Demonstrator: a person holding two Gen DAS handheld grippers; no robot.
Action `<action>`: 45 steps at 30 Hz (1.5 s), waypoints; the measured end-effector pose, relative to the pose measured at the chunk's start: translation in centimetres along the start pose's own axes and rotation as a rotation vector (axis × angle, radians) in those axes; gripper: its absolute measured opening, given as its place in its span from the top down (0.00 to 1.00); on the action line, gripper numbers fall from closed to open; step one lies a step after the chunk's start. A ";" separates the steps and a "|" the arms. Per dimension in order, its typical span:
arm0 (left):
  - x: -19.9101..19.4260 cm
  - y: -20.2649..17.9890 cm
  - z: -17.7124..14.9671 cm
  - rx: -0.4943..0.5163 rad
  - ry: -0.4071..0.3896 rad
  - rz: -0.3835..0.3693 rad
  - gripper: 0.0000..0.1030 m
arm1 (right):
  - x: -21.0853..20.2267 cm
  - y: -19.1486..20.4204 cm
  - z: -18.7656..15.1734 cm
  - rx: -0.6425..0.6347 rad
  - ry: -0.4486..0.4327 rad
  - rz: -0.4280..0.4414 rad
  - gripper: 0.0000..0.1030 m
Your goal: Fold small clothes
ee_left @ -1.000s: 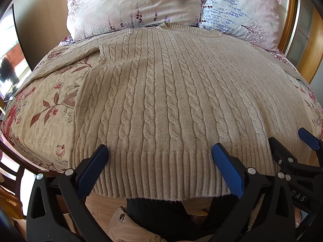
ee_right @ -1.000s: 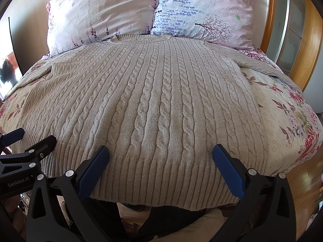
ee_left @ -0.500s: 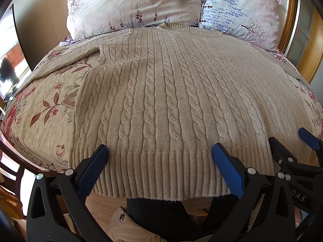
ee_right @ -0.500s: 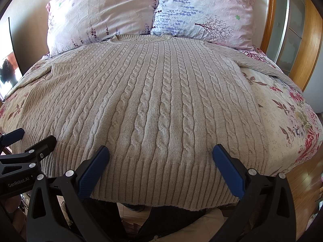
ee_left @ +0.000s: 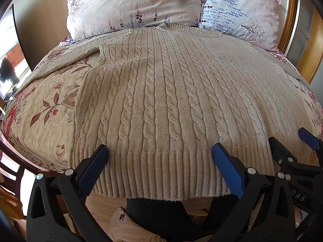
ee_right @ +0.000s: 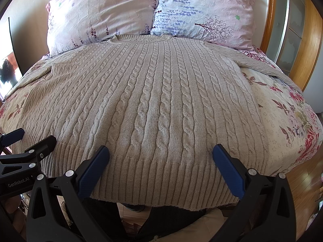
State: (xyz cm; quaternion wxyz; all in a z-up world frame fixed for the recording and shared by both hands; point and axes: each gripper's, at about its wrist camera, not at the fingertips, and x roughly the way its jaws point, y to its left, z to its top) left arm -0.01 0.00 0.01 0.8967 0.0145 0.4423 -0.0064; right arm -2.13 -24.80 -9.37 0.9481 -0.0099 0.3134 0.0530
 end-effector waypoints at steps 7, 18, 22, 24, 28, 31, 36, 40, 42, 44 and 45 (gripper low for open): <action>0.0 0.0 0.0 0.000 0.000 0.000 0.02 | 0.0 0.0 0.0 0.000 0.000 0.000 0.01; 0.0 0.0 0.0 0.000 0.000 0.000 0.02 | 0.0 0.0 0.0 0.000 0.000 0.000 0.01; 0.0 0.0 0.0 0.000 0.000 0.000 0.02 | -0.1 0.0 -0.1 -0.002 0.001 0.001 0.01; 0.0 0.0 0.0 0.001 0.000 0.000 0.02 | -0.1 0.0 -0.2 -0.006 0.002 0.003 0.01; 0.0 0.0 0.0 0.000 -0.001 0.000 0.02 | -0.2 0.0 -0.1 -0.015 -0.002 0.011 0.01; 0.0 0.0 0.0 0.001 0.000 0.001 0.02 | 0.1 0.0 0.1 -0.023 -0.007 0.016 0.01; 0.0 0.1 0.0 0.007 0.002 -0.002 0.02 | 0.0 -0.2 -0.1 -0.069 -0.032 0.057 0.01; 0.0 0.1 0.2 0.023 -0.004 -0.006 0.02 | 0.1 -0.9 -0.2 -0.122 -0.067 0.125 0.01; 0.1 -0.2 0.4 0.050 -0.008 0.004 0.02 | 0.2 -1.3 -0.1 -0.145 -0.072 0.150 0.01; 0.4 -0.6 1.3 0.082 -0.017 0.017 0.02 | 0.4 -1.5 0.2 -0.155 -0.059 0.170 0.01; 0.5 -0.7 1.7 0.097 -0.020 0.024 0.02 | 0.5 -1.6 0.4 -0.160 -0.050 0.179 0.01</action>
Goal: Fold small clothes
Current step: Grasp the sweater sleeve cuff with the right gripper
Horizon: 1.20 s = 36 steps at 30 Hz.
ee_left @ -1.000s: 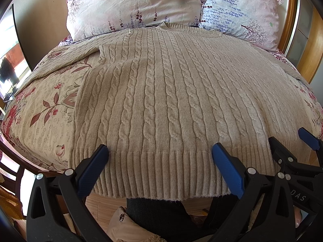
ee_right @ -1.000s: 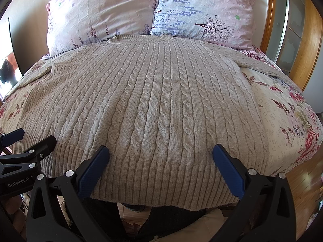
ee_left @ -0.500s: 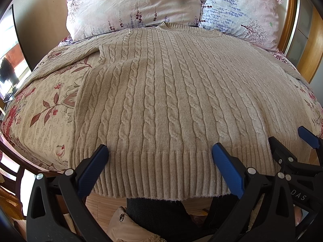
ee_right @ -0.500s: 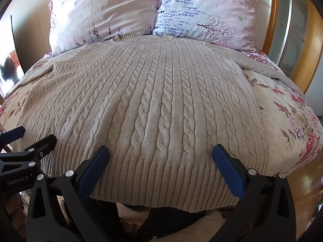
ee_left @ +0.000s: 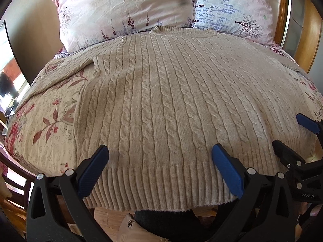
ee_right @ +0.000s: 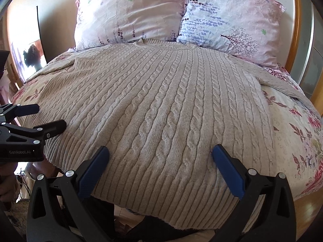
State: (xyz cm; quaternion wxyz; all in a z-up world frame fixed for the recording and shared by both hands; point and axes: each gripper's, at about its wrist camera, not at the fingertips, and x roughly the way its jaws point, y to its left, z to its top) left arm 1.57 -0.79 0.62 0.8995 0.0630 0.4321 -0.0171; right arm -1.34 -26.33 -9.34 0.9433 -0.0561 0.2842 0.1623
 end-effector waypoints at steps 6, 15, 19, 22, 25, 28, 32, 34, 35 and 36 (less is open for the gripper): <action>1.1 0.2 4.0 0.034 -0.021 -0.030 0.02 | 0.2 -3.6 2.6 0.098 0.004 0.038 0.01; 3.3 0.9 10.4 -0.025 -0.083 -0.124 0.02 | -0.2 -19.6 7.6 0.611 -0.070 0.020 0.02; 5.3 1.9 11.7 -0.083 -0.077 -0.217 0.02 | 0.8 -26.9 7.9 0.827 -0.089 -0.050 0.20; 6.3 3.0 11.8 -0.161 -0.109 -0.319 0.02 | 2.2 -31.4 6.8 1.015 -0.078 -0.052 0.33; 6.8 3.9 11.9 -0.208 -0.163 -0.375 0.02 | 3.5 -34.4 5.4 1.162 -0.063 -0.052 0.42; 7.7 4.7 12.2 -0.253 -0.152 -0.400 0.02 | 4.5 -36.0 4.9 1.220 -0.073 -0.073 0.48; 9.5 6.0 12.1 -0.340 -0.090 -0.465 0.02 | 4.7 -36.9 4.9 1.242 -0.118 -0.101 0.53; 9.7 6.4 12.0 -0.359 -0.098 -0.488 0.02 | 4.9 -37.1 4.9 1.245 -0.127 -0.118 0.58; 9.7 6.5 12.0 -0.367 -0.104 -0.498 0.02 | 5.0 -37.3 5.0 1.241 -0.130 -0.124 0.61; 9.8 6.6 11.9 -0.371 -0.102 -0.503 0.02 | 5.1 -37.3 5.1 1.234 -0.131 -0.134 0.64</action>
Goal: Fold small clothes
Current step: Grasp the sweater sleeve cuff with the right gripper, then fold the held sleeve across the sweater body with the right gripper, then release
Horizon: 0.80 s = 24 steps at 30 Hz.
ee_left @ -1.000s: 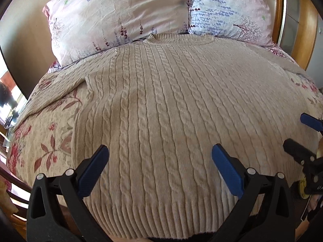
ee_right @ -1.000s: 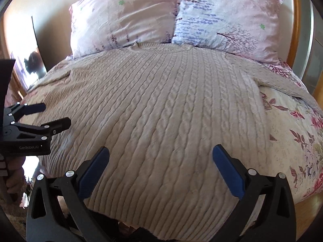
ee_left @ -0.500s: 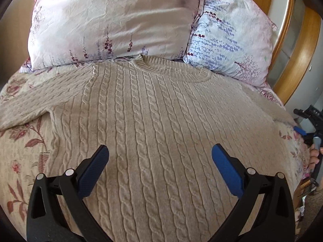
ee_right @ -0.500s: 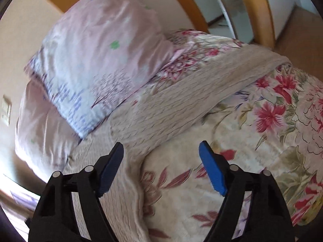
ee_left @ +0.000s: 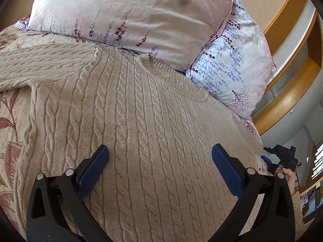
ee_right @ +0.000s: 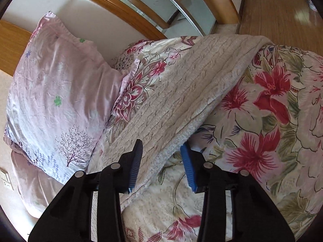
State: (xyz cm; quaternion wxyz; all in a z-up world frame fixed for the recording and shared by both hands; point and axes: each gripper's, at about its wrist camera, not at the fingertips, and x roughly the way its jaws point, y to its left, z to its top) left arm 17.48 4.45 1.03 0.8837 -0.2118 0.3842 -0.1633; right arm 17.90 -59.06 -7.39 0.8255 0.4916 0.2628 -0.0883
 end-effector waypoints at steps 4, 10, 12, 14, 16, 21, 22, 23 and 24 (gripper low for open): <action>0.0 0.3 0.0 -0.017 -0.004 -0.020 0.02 | 0.4 0.1 -0.1 -0.024 -0.020 -0.018 0.80; 0.0 0.2 0.0 -0.011 0.001 -0.013 0.02 | -0.3 2.1 -0.5 -0.140 -0.090 -0.019 0.89; -0.1 0.3 0.0 -0.013 0.001 -0.016 0.02 | -1.4 3.9 -0.9 -0.207 -0.127 0.008 0.89; 0.0 0.3 0.0 -0.013 0.001 -0.016 0.02 | -2.4 6.1 -1.5 -0.270 -0.142 0.062 0.90; 0.0 0.3 0.0 -0.013 0.001 -0.016 0.02 | -3.1 8.7 -2.8 -0.338 -0.132 0.145 0.90; -0.1 0.3 0.0 -0.014 0.001 -0.017 0.02 | -1.8 15.0 -8.9 -0.540 0.033 0.305 0.90; -0.1 0.3 0.0 -0.015 0.001 -0.018 0.02 | -1.0 16.0 -10.6 -0.575 0.082 0.324 0.90; -0.1 0.3 0.0 -0.017 0.000 -0.020 0.02 | 0.0 16.7 -12.1 -0.603 0.132 0.334 0.90; -0.1 0.3 0.0 -0.018 -0.001 -0.022 0.02 | 1.0 17.2 -13.5 -0.625 0.179 0.335 0.90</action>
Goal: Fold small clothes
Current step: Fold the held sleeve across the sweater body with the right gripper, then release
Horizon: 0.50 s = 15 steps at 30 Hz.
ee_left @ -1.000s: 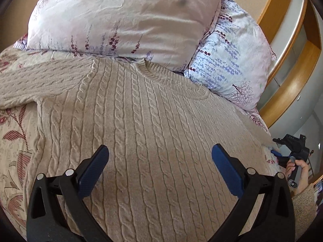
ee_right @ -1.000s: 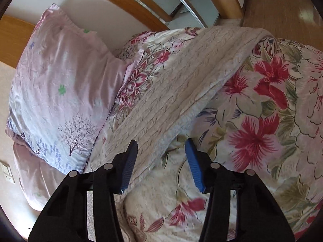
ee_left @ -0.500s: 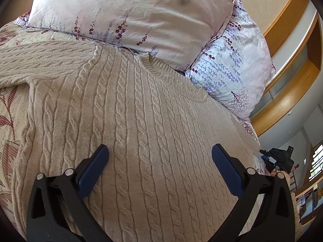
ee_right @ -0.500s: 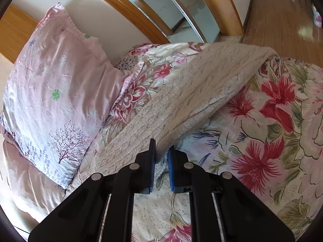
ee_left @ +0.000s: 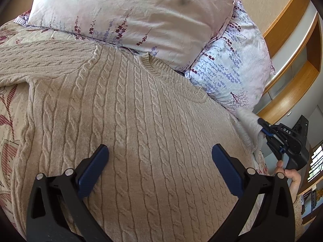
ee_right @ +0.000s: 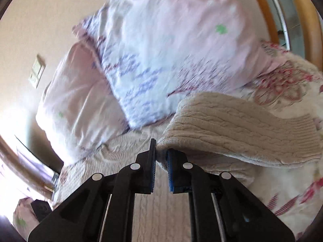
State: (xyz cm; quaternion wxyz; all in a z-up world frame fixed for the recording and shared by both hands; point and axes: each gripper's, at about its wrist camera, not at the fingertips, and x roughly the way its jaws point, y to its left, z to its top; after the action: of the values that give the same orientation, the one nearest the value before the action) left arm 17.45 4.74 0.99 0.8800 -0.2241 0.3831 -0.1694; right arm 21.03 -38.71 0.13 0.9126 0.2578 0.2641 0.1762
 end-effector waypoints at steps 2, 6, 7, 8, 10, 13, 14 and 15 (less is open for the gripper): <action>-0.1 0.0 0.0 -0.003 -0.001 -0.003 0.02 | 2.7 1.4 -1.9 -0.015 0.097 0.015 0.90; -0.2 0.0 -0.1 -0.008 -0.004 -0.007 0.02 | 5.6 2.3 -4.8 -0.008 0.207 -0.016 0.88; -0.2 0.0 -0.1 -0.008 -0.004 -0.008 0.02 | 5.7 2.1 -5.1 0.012 0.219 -0.017 0.88; -0.2 0.0 -0.1 -0.009 -0.005 -0.008 0.02 | 5.5 1.9 -5.3 0.032 0.221 -0.004 0.83; -0.2 0.0 -0.1 -0.011 -0.005 -0.010 0.02 | 4.7 1.2 -5.2 0.095 0.228 0.051 0.66; -0.3 0.0 -0.1 -0.013 -0.007 -0.012 0.02 | 2.6 0.2 -4.5 0.213 0.213 0.093 0.36; -0.3 0.0 -0.1 -0.015 -0.007 -0.013 0.02 | 1.4 -0.2 -4.3 0.236 0.190 0.088 0.35; -0.3 0.0 -0.1 -0.016 -0.008 -0.014 0.02 | 0.3 -0.7 -4.2 0.257 0.171 0.082 0.35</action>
State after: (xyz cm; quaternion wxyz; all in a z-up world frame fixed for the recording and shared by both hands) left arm 17.18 4.82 1.08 0.8784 -0.2343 0.3794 -0.1717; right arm 19.02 -37.56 -3.43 0.8382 0.3670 0.3505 0.1996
